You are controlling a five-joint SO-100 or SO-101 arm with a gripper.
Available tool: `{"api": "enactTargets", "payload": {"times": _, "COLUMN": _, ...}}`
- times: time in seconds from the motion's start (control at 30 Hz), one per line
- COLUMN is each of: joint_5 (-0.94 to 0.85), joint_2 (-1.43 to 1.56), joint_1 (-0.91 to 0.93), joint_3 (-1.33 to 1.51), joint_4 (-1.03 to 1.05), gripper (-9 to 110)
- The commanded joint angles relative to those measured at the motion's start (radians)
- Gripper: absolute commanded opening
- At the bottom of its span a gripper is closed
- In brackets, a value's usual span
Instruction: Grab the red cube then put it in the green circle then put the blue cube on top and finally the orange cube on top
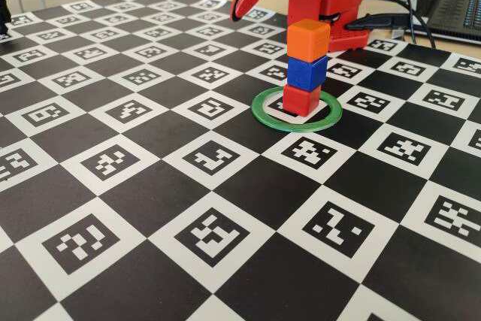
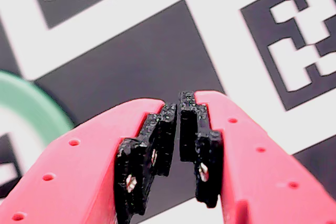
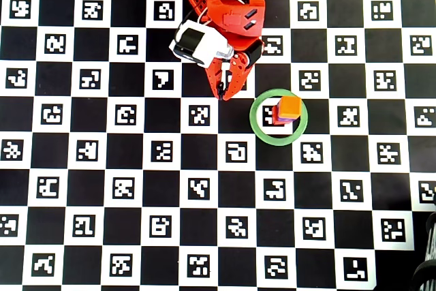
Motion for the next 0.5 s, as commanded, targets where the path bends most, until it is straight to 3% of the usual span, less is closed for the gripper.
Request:
{"api": "enactTargets", "payload": {"times": 0.0, "joint_5": -0.080, "joint_2": 0.071, "joint_1": 0.002, "joint_3": 0.020, "joint_4": 0.026, "gripper": -6}}
{"api": "enactTargets", "payload": {"times": 0.47, "joint_5": -0.258, "joint_2": 0.155, "joint_1": -0.032, "joint_3": 0.152, "joint_4": 0.187, "gripper": -6}}
